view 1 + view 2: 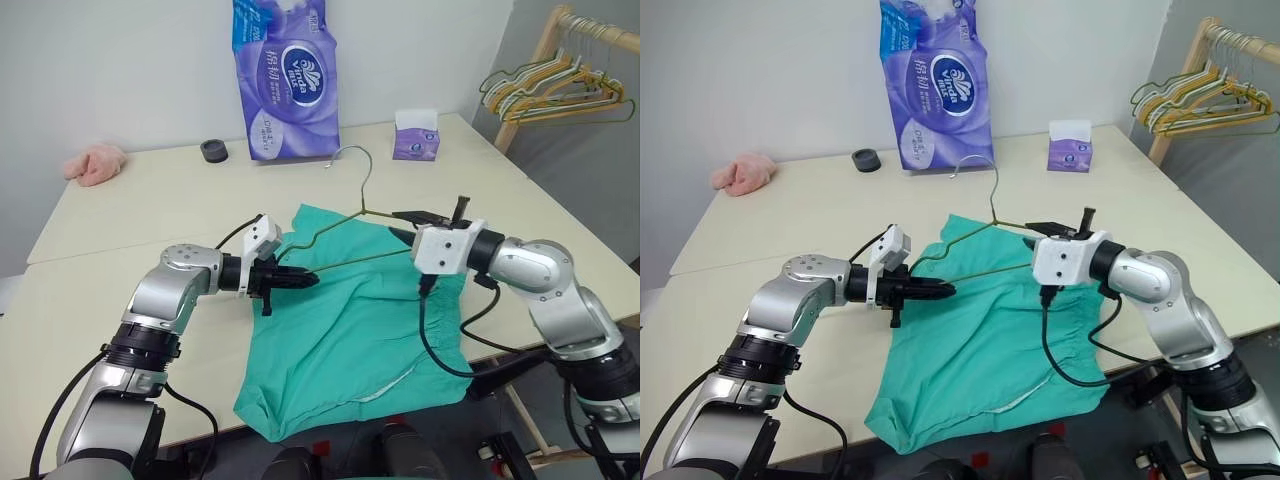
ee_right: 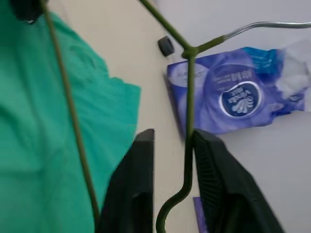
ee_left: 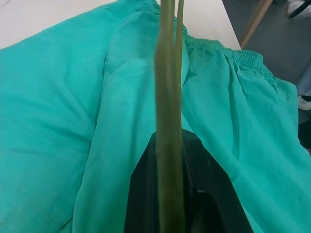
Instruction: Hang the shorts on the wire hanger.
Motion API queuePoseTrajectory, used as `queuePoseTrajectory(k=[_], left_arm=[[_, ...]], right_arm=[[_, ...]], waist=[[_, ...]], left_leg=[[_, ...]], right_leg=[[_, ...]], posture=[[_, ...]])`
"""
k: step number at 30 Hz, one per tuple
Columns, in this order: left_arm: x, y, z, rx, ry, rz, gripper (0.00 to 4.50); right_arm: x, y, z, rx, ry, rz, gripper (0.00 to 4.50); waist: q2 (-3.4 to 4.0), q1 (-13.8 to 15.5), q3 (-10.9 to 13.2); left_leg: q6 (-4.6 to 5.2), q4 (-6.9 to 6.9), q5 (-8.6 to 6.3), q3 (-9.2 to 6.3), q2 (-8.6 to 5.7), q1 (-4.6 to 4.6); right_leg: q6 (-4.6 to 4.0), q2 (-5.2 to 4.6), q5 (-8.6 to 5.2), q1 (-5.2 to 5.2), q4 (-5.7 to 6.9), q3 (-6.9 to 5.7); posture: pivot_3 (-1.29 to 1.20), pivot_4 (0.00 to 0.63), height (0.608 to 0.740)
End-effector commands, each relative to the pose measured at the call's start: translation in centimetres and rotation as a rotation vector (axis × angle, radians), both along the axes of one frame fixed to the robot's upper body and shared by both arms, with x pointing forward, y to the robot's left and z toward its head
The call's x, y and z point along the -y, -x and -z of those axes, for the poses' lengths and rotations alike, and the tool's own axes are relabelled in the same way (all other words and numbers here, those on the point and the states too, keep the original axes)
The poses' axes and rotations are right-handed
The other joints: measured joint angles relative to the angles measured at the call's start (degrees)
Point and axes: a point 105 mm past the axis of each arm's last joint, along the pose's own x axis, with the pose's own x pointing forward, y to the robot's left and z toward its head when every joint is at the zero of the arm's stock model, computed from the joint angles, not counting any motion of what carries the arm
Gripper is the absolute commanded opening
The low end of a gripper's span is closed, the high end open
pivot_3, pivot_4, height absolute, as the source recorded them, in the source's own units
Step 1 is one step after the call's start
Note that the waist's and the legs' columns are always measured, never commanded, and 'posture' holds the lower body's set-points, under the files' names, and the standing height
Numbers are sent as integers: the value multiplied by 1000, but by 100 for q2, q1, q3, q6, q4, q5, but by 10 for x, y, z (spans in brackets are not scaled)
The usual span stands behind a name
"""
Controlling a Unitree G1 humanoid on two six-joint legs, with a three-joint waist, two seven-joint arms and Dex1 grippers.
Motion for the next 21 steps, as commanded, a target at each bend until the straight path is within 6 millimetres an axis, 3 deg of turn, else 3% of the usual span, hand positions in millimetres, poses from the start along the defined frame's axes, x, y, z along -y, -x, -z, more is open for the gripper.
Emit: queuePoseTrajectory(k=[1,2,6,13,21], left_arm=[[0,-6,-16,91,8,-18,0],[0,-6,-15,99,1,-15,0],[1,-4,-12,139,-47,14,0],[5,5,-6,212,-137,106,0],[9,9,-3,286,-219,180,0]], right_arm=[[17,10,-8,-86,3,15,2433],[24,11,-10,-130,-8,41,2950],[50,16,-16,-317,-83,150,4163],[69,17,-1,-510,-120,298,4163],[57,20,29,-707,-6,267,4163]], waist=[[-2,3,2],[-2,4,1],[-2,11,2],[-1,7,2],[-1,-1,3]], left_leg=[[1,0,0,0,0,0],[2,0,-2,0,1,-1],[12,0,-7,0,3,-1],[23,-1,-13,2,7,0],[23,-1,-13,1,7,0]], right_leg=[[0,0,0,1,-1,-1],[0,0,0,1,-2,-1],[0,0,0,3,-3,-1],[-2,-1,-1,5,-3,-2],[-2,-2,-1,5,-5,-5]], posture=[[-226,79,740],[-229,81,740],[-236,83,740],[-247,83,740],[-243,81,740]])
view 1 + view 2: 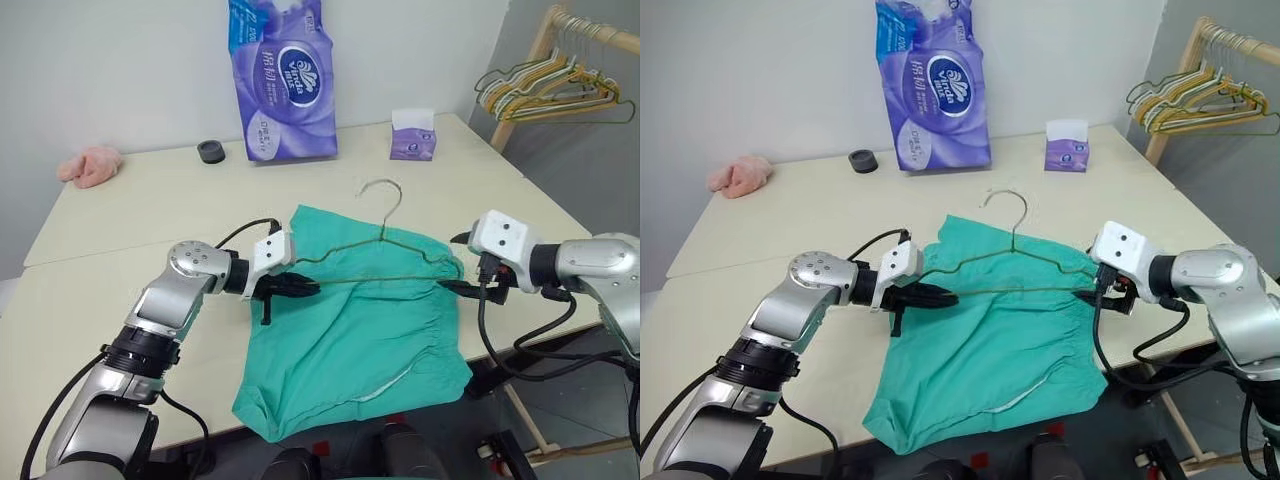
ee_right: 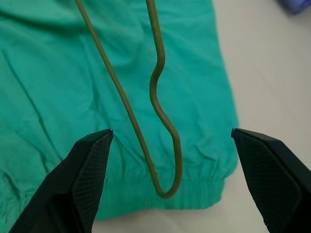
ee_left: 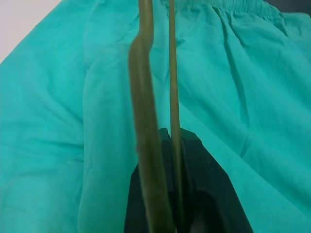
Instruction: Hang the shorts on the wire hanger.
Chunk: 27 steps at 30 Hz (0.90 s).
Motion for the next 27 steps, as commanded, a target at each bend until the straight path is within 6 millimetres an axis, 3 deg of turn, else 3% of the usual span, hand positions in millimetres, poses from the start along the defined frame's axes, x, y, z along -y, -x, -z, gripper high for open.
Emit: queuePoseTrajectory(k=[1,6,9,19,27], left_arm=[[4,1,-12,70,-11,35,0],[8,4,-13,72,-3,48,0],[9,7,-13,70,-6,58,0],[12,9,-11,71,-14,75,0],[15,4,-11,99,8,46,0]], right_arm=[[-6,5,2,-38,30,-50,4163],[-16,8,19,-109,56,-91,4163],[-19,5,22,-117,59,-86,3591],[-23,8,29,-152,64,-89,99],[-24,12,32,-168,51,-85,8]], waist=[[0,1,0],[-1,3,0],[-1,3,0],[-1,3,0],[-1,4,0]], left_leg=[[0,0,0,-1,0,-1],[0,0,0,0,0,-3],[-1,0,0,0,0,-3],[-1,0,0,-2,0,-3],[-1,0,0,-3,0,-3]], right_leg=[[0,0,0,0,-1,-2],[1,0,0,0,-5,-1],[1,0,0,0,-6,-1],[1,0,0,0,-5,-3],[1,0,0,-1,-4,-4]], posture=[[-240,81,740],[-237,81,740],[-236,80,740],[-238,80,740],[-242,81,740]])
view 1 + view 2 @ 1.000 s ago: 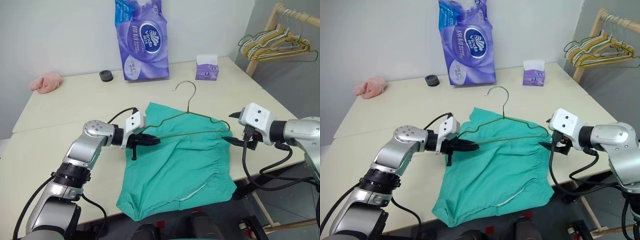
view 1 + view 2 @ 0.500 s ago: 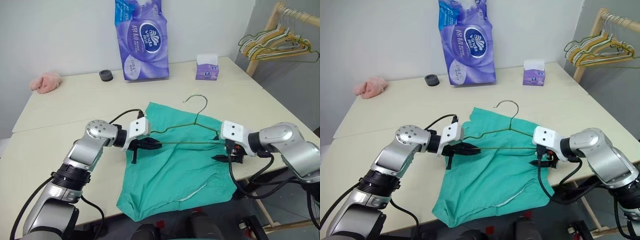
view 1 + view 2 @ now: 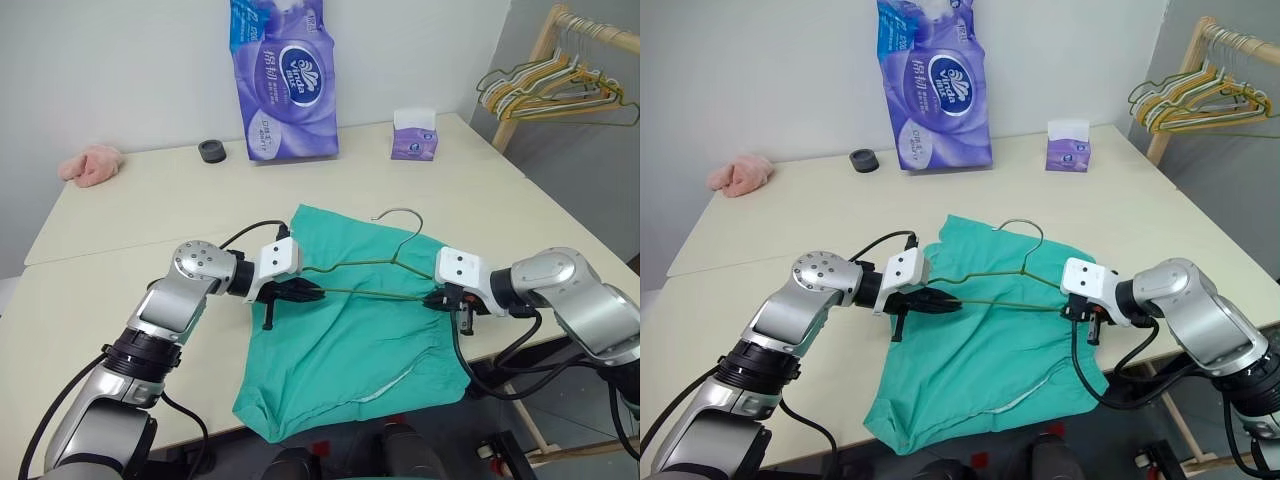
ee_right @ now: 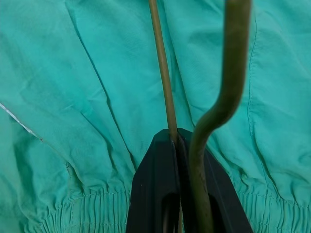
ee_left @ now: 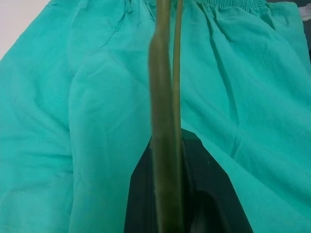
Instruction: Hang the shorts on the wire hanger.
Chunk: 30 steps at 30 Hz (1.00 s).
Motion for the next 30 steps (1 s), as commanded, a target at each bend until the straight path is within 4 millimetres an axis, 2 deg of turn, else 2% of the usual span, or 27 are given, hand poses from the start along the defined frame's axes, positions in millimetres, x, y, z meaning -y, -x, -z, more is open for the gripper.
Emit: queuePoseTrajectory(k=[1,2,3,5,10,15,20,22,24,25,30], left_arm=[[10,-7,-14,70,73,-27,0],[11,-10,-16,72,101,-45,0],[12,-11,-19,74,121,-53,253],[13,-12,-22,57,163,-64,818],[8,-35,-42,74,326,-213,2304],[-5,-47,-52,33,418,-304,2304],[-18,-53,-52,33,415,-349,2304],[-13,-42,-45,21,360,-273,2304],[-8,-31,-38,3,319,-205,2304],[-2,-21,-33,-21,294,-147,2304],[11,1,-28,-74,264,-21,2304]], right_arm=[[-1,0,-11,46,-24,6,8],[1,0,-11,50,-27,15,8],[3,-1,-12,53,-29,25,1],[10,-1,-15,59,-38,57,0],[34,2,-14,55,-65,181,0],[56,8,-13,57,-99,317,0],[94,26,-3,39,-99,501,0],[118,40,1,18,-101,608,0],[131,51,3,-3,-111,676,0],[141,64,10,-35,-113,728,0],[155,100,25,-135,-135,833,0]], waist=[[0,1,0],[0,4,0],[0,8,0],[-2,15,1],[-2,41,0],[-1,44,0],[-1,108,0],[-2,148,0],[-1,170,0],[-1,175,0],[-2,217,0]], left_leg=[[0,0,0,0,0,0],[-1,0,0,0,0,0],[0,1,0,1,0,0],[-1,1,0,-1,0,0],[-5,2,3,-1,-1,-1],[-6,3,3,0,0,2],[-8,3,4,0,0,2],[-8,3,4,2,0,0],[-10,2,5,2,0,1],[-11,2,5,3,0,2],[1,1,-2,4,3,6]], right_leg=[[0,0,0,0,0,0],[0,0,0,0,0,0],[0,0,0,1,0,1],[0,0,0,1,-1,-1],[1,-1,0,4,-1,-2],[1,0,0,5,2,-2],[1,0,0,6,2,-3],[2,0,0,6,1,0],[1,0,0,7,0,0],[1,0,0,8,-1,1],[2,0,-1,17,-6,0]], posture=[[-242,81,740],[-241,80,740],[-241,80,740],[-242,78,740],[-252,74,740],[-261,74,740],[-266,78,740],[-268,80,740],[-278,82,740],[-282,83,740],[-295,84,740]])
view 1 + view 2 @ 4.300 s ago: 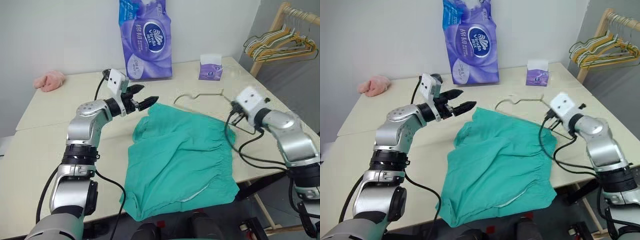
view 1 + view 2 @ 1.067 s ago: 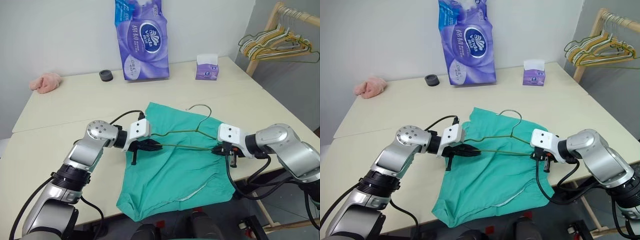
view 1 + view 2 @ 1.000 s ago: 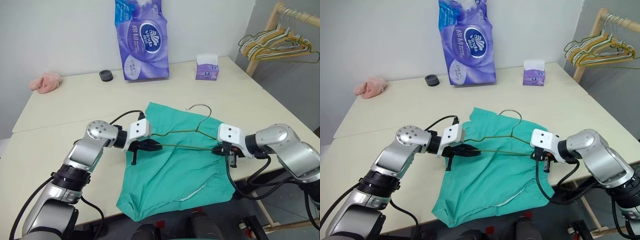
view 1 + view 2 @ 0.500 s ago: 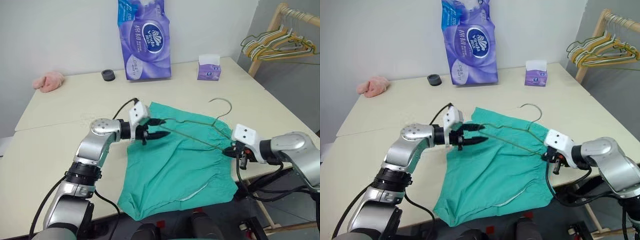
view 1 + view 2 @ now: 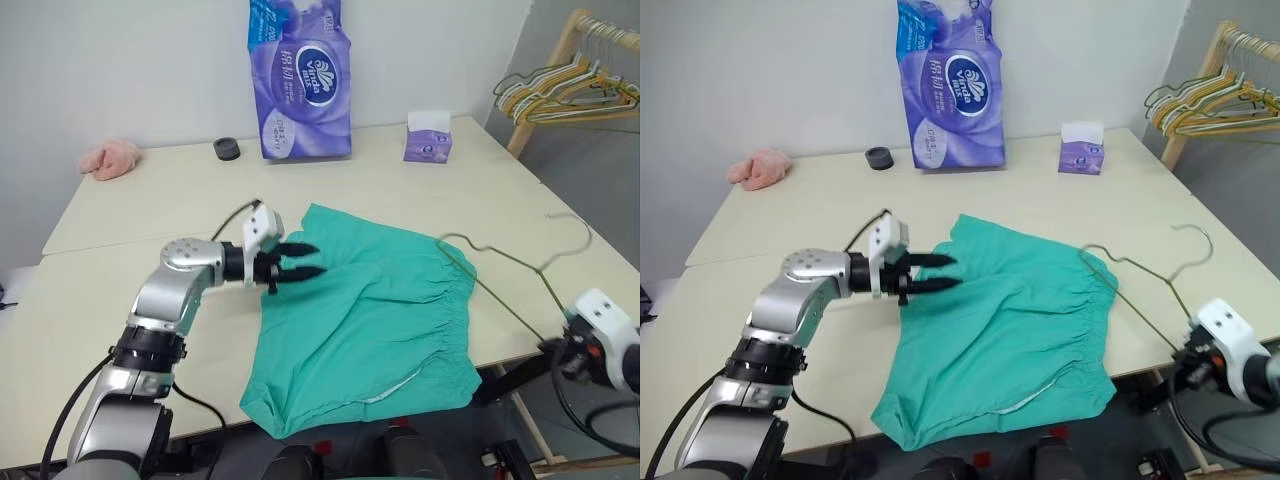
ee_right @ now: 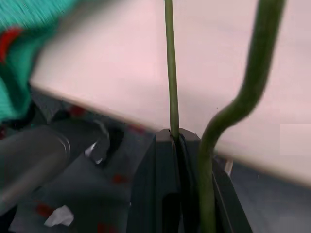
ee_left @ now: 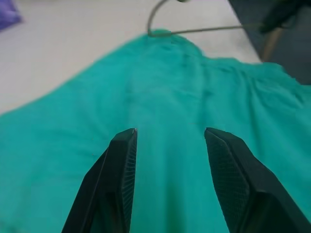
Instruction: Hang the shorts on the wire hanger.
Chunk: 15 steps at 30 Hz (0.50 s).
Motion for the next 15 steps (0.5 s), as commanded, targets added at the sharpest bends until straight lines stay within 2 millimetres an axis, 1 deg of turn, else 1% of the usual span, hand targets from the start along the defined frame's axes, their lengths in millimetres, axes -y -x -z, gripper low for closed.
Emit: queuePoseTrajectory(k=[1,3,4,7,14,15], left_arm=[[11,12,-15,42,11,102,2304],[12,15,-15,42,5,124,2304],[13,15,-14,48,-2,131,2304],[16,15,-12,70,-23,150,2304],[18,14,-12,77,-23,140,2304],[18,14,-12,79,-26,139,2304]], right_arm=[[2,16,-6,-3,-19,18,0],[2,24,-2,-28,-31,30,0],[3,28,0,-38,-44,44,0],[10,43,9,-85,-59,88,0],[10,47,11,-105,-69,98,0],[7,46,11,-102,-80,85,0]], waist=[[0,5,0],[1,-1,0],[1,-21,0],[4,-47,-3],[1,-70,0],[1,-66,0]], left_leg=[[1,1,0,0,0,2],[1,1,1,1,2,7],[1,1,1,3,5,12],[5,3,5,12,7,18],[6,3,5,15,8,17],[6,3,5,14,8,16]], right_leg=[[0,0,0,2,0,0],[8,2,-5,7,0,-1],[30,3,-18,11,0,-1],[34,3,-15,15,1,2],[35,4,-16,13,-1,3],[35,4,-16,13,-1,2]], posture=[[-298,84,740],[-303,84,740],[-306,84,740],[-307,83,740],[-308,87,740],[-306,89,740]])
